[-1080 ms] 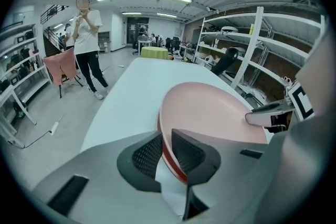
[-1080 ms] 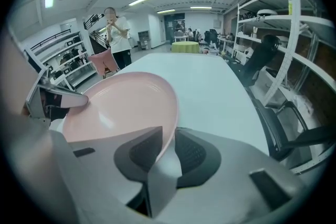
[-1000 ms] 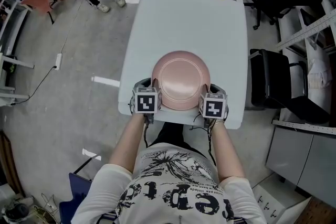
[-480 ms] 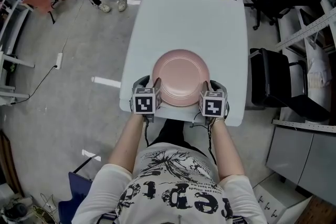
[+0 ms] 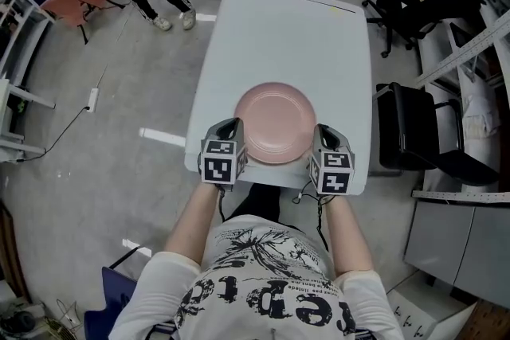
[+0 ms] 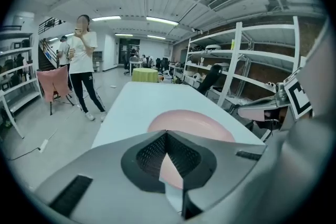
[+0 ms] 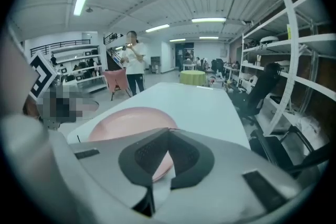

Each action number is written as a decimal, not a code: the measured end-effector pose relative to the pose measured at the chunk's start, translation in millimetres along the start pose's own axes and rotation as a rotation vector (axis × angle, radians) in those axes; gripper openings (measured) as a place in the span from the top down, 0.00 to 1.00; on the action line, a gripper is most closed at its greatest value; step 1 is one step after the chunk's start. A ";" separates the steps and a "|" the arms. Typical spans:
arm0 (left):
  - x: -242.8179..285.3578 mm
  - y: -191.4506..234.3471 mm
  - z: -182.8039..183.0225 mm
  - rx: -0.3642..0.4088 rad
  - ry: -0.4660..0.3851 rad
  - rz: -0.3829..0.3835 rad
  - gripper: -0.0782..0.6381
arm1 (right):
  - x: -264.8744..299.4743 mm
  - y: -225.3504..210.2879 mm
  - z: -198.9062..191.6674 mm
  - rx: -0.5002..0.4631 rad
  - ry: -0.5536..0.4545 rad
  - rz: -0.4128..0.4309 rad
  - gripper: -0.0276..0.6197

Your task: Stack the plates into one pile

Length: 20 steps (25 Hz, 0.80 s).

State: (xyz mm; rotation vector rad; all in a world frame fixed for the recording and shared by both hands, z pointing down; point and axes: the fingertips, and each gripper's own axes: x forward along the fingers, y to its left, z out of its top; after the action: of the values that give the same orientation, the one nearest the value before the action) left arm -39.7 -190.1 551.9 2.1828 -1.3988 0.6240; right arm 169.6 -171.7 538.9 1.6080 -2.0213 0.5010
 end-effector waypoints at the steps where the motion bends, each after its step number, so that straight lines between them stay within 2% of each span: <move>1: -5.3 -6.0 5.5 -0.002 -0.024 -0.022 0.89 | -9.2 -2.1 6.8 0.008 -0.034 -0.005 0.95; 6: -38.0 -28.4 53.9 -0.037 -0.265 -0.132 0.89 | -48.3 -5.5 43.1 0.021 -0.199 0.027 0.95; 10: -63.2 -47.2 84.6 0.012 -0.411 -0.232 0.89 | -71.2 7.0 71.3 -0.052 -0.374 0.112 0.95; 12: -76.2 -55.5 95.1 0.047 -0.474 -0.274 0.89 | -79.3 15.7 79.0 -0.102 -0.427 0.144 0.95; 18: -104.8 -84.9 105.2 0.119 -0.552 -0.403 0.89 | -101.8 36.3 89.3 -0.231 -0.498 0.209 0.95; 20: -109.4 -93.5 106.9 0.150 -0.567 -0.422 0.89 | -104.1 40.7 88.4 -0.248 -0.502 0.228 0.95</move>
State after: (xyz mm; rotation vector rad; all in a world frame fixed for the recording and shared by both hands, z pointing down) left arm 18.0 -143.4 388.8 2.8027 -1.0887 -0.0577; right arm 134.1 -131.0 407.0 1.4578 -2.5328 -0.0964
